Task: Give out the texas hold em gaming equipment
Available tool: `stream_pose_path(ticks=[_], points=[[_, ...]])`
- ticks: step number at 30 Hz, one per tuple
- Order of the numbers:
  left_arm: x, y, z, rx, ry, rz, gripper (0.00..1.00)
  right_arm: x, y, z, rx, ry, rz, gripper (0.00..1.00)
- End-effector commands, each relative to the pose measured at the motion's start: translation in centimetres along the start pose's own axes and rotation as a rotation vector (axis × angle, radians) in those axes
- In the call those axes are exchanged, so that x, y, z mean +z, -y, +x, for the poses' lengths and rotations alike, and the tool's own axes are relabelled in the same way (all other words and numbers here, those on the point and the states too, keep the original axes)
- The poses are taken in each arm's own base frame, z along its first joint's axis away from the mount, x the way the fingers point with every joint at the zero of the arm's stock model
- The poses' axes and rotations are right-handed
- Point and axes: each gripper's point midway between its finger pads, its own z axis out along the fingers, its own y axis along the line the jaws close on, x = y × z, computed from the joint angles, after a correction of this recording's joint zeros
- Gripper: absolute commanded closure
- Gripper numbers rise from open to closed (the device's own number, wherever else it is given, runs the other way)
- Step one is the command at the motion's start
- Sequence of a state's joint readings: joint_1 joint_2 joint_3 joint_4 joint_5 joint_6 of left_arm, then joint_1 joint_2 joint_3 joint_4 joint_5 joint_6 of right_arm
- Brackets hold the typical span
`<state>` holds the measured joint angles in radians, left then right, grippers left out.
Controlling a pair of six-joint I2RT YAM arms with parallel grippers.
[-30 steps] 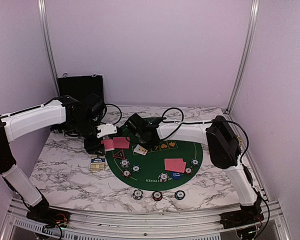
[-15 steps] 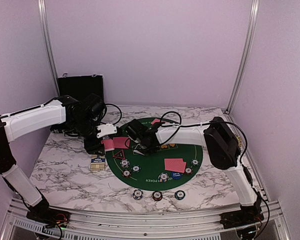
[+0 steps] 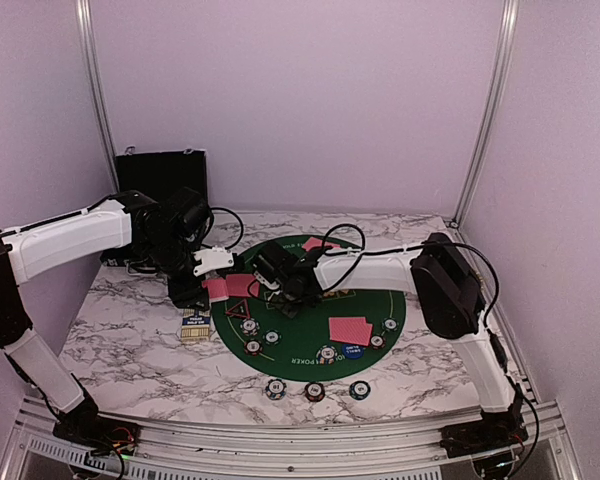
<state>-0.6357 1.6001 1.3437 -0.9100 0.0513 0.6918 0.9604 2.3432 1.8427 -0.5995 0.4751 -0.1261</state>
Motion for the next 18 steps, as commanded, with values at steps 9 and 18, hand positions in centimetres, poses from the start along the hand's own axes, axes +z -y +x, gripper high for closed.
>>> stream_pose_path(ticks=[9, 18], points=[[-1.3, -0.2, -0.2, 0.000, 0.033, -0.025, 1.00, -5.0, 1.8, -2.1, 0.188, 0.111, -0.221, 0.48], [-1.4, -0.5, -0.8, -0.005, 0.046, -0.025, 1.00, -12.8, 5.0, -7.0, 0.550, 0.323, -0.558, 0.23]])
